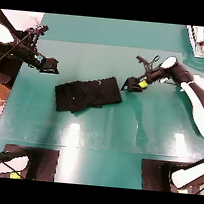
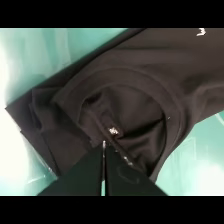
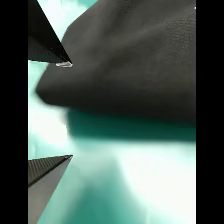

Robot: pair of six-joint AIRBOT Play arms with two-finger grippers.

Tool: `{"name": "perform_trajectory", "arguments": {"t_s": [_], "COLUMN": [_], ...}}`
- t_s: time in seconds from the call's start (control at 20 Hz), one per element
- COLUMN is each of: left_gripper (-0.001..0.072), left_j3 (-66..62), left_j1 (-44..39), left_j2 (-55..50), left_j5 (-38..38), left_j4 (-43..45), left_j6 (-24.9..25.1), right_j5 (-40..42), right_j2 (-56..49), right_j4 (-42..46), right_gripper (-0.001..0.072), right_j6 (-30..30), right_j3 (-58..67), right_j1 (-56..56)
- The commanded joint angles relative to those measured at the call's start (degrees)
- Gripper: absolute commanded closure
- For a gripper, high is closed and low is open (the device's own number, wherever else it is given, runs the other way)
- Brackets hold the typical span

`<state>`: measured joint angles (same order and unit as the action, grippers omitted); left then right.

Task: Fold the shirts.

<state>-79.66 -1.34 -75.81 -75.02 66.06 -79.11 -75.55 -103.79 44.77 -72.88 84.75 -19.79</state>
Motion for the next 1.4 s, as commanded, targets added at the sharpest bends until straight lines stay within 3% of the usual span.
{"name": "perform_trajectory", "arguments": {"t_s": [0.0, 0.25, 0.3, 0.4, 0.45, 0.55, 0.65, 0.9, 1.05, 1.35], "left_gripper": [0.0681, 0.0681, 0.0681, 0.0681, 0.0681, 0.0682, 0.0682, 0.0681, 0.0681, 0.0681], "left_j3": [0.2, 0.2, 0.2, 0.2, 0.2, 0.2, 0.2, 0.2, 0.2, 0.2], "left_j1": [0.0, 0.0, 0.0, 0.0, 0.0, 0.0, -0.1, -6.8, -12.4, -21.5], "left_j2": [0.0, 0.0, 0.0, 0.0, 0.0, 0.0, 0.0, 0.0, 0.0, 0.0], "left_j5": [1.1, 1.0, 1.0, 1.0, 1.0, 1.0, 1.1, 5.6, 11.3, 15.5], "left_j4": [-0.7, -0.7, -0.7, -0.7, -0.7, -1.5, -3.5, -3.6, -3.8, -3.7], "left_j6": [0.2, 1.6, 1.6, 1.6, 1.5, 1.5, 1.5, 1.5, 1.1, 1.1], "right_j5": [1.1, 1.5, 2.1, 3.6, 3.6, 3.4, 3.5, -1.1, -3.5, 2.3], "right_j2": [-6.4, -11.6, -12.1, -12.2, -12.2, -11.2, -7.7, 6.1, 10.7, 10.6], "right_j4": [-14.5, -16.6, -16.6, -16.2, -16.2, -16.0, -12.9, 4.5, 14.5, 16.4], "right_gripper": [0.0073, 0.0139, 0.0231, 0.0619, 0.0696, 0.0696, 0.0697, 0.0697, 0.0697, 0.0697], "right_j6": [3.5, 4.0, 4.0, 4.8, 5.8, 5.4, 0.9, -5.6, -6.2, -6.2], "right_j3": [-1.0, 5.8, 7.3, 9.8, 11.0, 13.1, 14.4, 18.4, 21.9, 24.1], "right_j1": [-1.0, -6.4, -7.1, -7.7, -7.7, -6.7, -4.0, 8.8, 17.1, 32.0]}}
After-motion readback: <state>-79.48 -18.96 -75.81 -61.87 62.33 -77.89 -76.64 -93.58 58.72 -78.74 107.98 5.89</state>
